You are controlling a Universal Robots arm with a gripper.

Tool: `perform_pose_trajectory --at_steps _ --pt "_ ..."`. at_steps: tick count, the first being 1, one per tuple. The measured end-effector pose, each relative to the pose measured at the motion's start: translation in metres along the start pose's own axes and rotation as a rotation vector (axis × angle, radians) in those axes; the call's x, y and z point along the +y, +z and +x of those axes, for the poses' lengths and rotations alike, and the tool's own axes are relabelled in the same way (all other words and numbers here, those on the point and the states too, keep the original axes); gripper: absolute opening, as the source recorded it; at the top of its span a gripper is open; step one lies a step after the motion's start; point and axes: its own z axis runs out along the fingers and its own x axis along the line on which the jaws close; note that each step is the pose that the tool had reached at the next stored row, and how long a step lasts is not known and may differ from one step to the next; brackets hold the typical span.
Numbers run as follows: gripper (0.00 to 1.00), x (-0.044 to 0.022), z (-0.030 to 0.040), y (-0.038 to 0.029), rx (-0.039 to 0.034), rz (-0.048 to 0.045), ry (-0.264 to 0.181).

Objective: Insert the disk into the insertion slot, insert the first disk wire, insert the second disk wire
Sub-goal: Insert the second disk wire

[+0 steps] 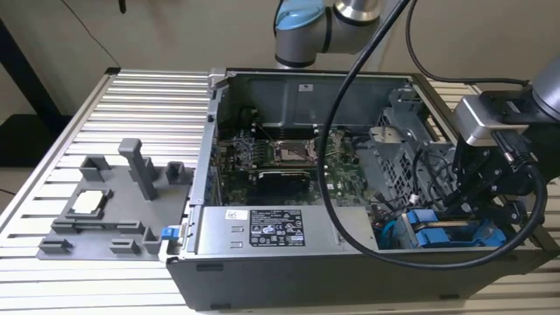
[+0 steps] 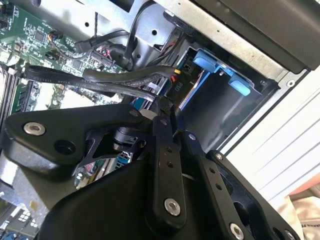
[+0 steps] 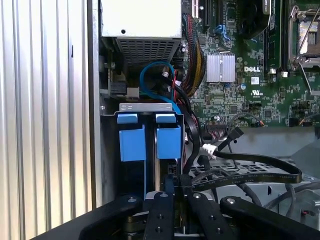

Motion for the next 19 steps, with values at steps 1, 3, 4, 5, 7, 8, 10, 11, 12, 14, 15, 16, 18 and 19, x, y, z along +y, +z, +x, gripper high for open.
perform_pose_trajectory --at_steps 1,3,4,5,7,8,10,11,12,14,15,16,18,19 --pt "0.16 0.0 0.0 0.0 -0.0001 0.0 0.0" --pt "0.16 0.0001 0.0 -0.0001 -0.0001 0.0 0.0" --pt "0.16 0.0002 0.0 -0.0003 -0.0002 0.0 0.0" --pt "0.16 0.0003 -0.0001 -0.0006 -0.0003 0.0 0.0" --pt "0.16 0.0005 -0.0002 -0.0016 -0.0011 0.0 0.0" --pt "0.16 0.0005 -0.0003 -0.0023 -0.0012 -0.0001 0.0" --pt "0.16 0.0009 -0.0004 -0.0042 -0.0009 -0.0001 0.0" --pt "0.16 0.0011 -0.0005 -0.0051 0.0 0.0 0.0" --pt "0.16 0.0012 -0.0006 -0.0059 -0.0002 0.0 0.0" --pt "0.16 0.0013 -0.0009 -0.006 -0.0005 0.0001 0.0" --pt "0.16 0.0014 -0.0014 -0.0062 0.0 0.001 0.0" --pt "0.16 0.0014 -0.002 -0.006 -0.0002 0.002 0.0" --pt "0.16 0.0014 -0.0028 -0.0053 -0.0003 0.0041 0.0" --pt "0.16 0.0014 -0.0028 -0.0049 -0.0003 0.0049 0.0"
